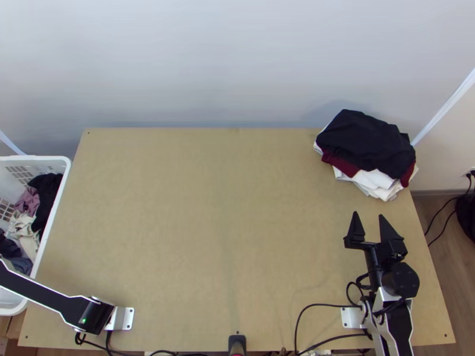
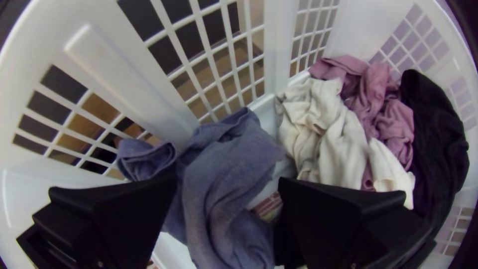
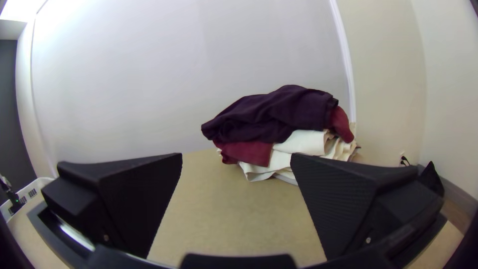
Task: Fold the t-shirt
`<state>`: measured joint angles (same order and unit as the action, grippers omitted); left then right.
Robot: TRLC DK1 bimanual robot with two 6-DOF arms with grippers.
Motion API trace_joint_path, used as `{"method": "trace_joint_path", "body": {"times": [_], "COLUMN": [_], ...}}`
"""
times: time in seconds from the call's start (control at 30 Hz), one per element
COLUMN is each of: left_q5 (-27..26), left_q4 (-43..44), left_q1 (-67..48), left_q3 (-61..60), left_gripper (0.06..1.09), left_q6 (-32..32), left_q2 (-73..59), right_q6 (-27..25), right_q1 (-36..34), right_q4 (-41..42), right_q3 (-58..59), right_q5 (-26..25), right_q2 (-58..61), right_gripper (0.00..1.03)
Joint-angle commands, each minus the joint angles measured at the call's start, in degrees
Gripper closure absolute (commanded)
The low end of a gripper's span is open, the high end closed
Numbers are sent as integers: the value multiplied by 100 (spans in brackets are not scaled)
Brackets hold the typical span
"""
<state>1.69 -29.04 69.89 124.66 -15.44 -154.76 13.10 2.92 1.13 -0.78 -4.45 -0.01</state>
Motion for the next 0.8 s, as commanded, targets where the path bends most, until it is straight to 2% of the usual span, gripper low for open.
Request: {"method": "trace_joint_path", "body": {"times": [0.0,0.03,0.07,0.13,0.17,0.2,0.27,0.5,0.77], "left_q5": [50,85,103,103,103,103,59,-319,-345], "left_q4": [-111,-93,-14,188,346,416,425,346,443], "left_q1": [34,16,7,7,-1,-10,-1,-28,-283], "left_q3": [392,392,392,392,392,392,392,304,304], "left_gripper": [12,17,30,73,100,104,105,105,105], "left_q6": [-363,-433,-495,-592,-600,-627,-583,419,1008], "left_q2": [-573,-643,-705,-705,-661,-582,-318,1264,2899], "right_q6": [61,61,61,61,61,61,61,61,61], "right_q1": [-19,-19,-19,-19,-19,-19,-19,-19,-19], "right_q4": [-113,-104,-104,-104,-104,-104,-104,-113,-104], "right_q3": [34,34,42,34,34,34,34,34,34], "right_q5": [-3,-3,-3,-3,-3,-3,-3,-3,-3], "right_q2": [-16,-16,-16,-16,-16,-16,-16,-16,-16], "right_gripper": [4,4,4,4,4,5,4,4,4]}}
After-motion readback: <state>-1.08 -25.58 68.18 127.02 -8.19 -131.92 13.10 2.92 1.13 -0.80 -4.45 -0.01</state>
